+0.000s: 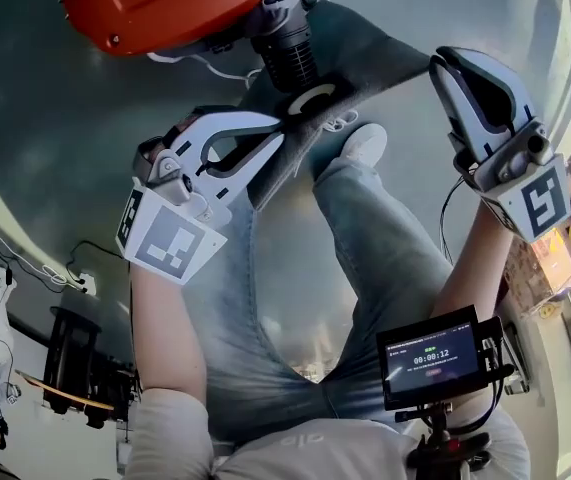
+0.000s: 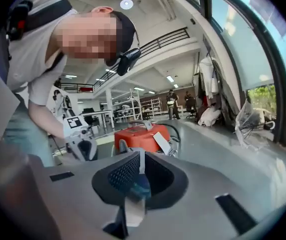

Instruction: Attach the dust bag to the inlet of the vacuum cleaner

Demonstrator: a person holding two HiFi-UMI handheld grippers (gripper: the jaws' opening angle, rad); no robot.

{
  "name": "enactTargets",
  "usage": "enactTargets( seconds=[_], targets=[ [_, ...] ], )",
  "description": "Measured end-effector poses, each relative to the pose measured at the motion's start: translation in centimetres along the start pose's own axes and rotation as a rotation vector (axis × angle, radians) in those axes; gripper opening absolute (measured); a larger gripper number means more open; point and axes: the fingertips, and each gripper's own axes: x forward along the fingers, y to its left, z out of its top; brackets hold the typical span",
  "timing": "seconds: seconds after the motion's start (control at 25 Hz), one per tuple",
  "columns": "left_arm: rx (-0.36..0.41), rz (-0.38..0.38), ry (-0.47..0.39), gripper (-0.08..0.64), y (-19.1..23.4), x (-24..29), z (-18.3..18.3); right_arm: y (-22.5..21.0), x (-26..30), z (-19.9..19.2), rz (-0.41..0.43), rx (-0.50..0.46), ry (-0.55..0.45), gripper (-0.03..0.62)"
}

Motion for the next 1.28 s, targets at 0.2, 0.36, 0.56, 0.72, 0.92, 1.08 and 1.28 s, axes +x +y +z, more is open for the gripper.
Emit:
enactTargets(
  seconds=[0.2,0.36,0.56,0.72,0.92,1.08,1.28],
  targets=[
    [0.101,-0.029,0.033,0.008,-2.2,0.2,0.8,1.8,3.4,-0.9,0.146,-0.080,0.148,0.032],
    [0.086,-0.004,0.016,0.008,-2.0,-1.0,0.8,6.4,3.2,-4.6,0.427,-0.002,0.318,0.032],
    [0.036,0.030,-0.012,0.008,-1.0,-2.0,0.8,8.9,2.1,-6.3,0.547,0.035,0.382,0.032],
    [0.028,0.040,-0.022,0.008,-0.8,-2.2,0.8,10.7,2.2,-7.1,0.598,0.031,0.395,0.032],
    [0.013,0.048,-0.047,0.008,-0.5,-2.7,1.0,11.6,1.8,-7.1,0.645,0.018,0.396,0.032],
    [-0.003,0.056,-0.056,0.008,-0.2,-2.7,0.9,12.2,1.7,-7.2,0.677,0.010,0.403,0.032],
    [-0.033,0.076,-0.073,0.008,0.0,-2.9,0.9,13.2,1.9,-7.2,0.708,0.003,0.400,0.032]
  ],
)
